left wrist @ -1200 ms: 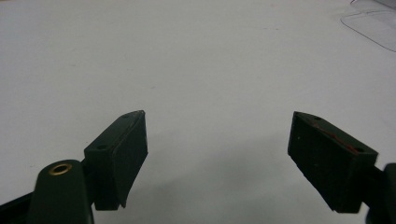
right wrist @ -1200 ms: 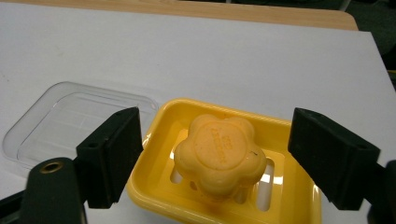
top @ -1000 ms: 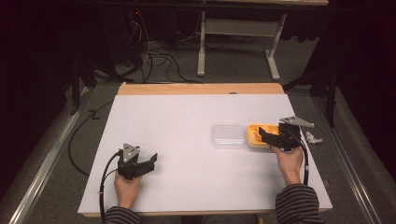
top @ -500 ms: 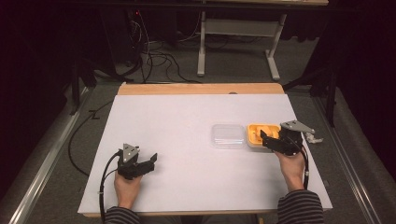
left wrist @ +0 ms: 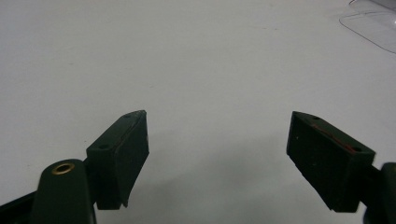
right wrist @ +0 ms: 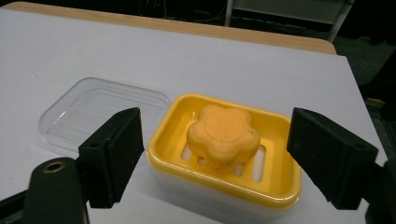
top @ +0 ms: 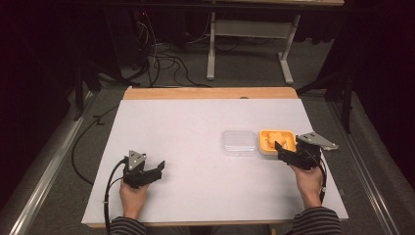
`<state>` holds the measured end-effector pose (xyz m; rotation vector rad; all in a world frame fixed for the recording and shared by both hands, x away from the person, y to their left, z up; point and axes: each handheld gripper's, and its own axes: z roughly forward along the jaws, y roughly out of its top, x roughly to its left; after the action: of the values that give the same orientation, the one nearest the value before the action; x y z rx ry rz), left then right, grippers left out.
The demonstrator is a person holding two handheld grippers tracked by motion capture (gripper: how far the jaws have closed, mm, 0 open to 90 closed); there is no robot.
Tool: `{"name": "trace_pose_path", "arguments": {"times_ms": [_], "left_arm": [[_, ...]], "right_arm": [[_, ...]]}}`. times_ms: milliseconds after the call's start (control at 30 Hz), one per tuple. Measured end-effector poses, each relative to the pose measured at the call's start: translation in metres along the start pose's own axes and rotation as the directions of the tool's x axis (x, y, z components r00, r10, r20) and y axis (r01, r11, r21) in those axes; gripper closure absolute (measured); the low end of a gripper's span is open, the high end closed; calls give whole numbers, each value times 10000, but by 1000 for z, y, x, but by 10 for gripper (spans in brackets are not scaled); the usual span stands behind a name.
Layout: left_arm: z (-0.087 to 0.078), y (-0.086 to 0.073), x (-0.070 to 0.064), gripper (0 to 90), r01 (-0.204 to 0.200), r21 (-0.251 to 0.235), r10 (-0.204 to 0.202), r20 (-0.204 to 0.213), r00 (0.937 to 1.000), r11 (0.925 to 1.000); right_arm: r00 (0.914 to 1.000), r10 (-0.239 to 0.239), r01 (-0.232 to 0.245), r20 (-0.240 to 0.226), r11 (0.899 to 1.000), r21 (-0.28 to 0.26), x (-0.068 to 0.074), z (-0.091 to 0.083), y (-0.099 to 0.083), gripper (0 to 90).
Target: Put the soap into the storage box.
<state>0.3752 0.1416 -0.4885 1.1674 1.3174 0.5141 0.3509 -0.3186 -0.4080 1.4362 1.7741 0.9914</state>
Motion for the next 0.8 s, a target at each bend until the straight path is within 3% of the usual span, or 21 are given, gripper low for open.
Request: {"name": "trace_pose_path", "arguments": {"times_ms": [100,267,800], "left_arm": [[0,0,0,213,-14,-11,14,-24,10000,10000],[0,0,0,212,-12,6,12,-49,10000,10000],[2,0,1,214,-12,64,12,-82,10000,10000]], "right_arm": [[9999,98,-98,-73,9999,-103,0,-4,-1,188],[9997,-260,260,-27,9996,-144,5,-11,-5,188],[9960,-516,482,-734,9977,-481,26,-20,-9,194]]}}
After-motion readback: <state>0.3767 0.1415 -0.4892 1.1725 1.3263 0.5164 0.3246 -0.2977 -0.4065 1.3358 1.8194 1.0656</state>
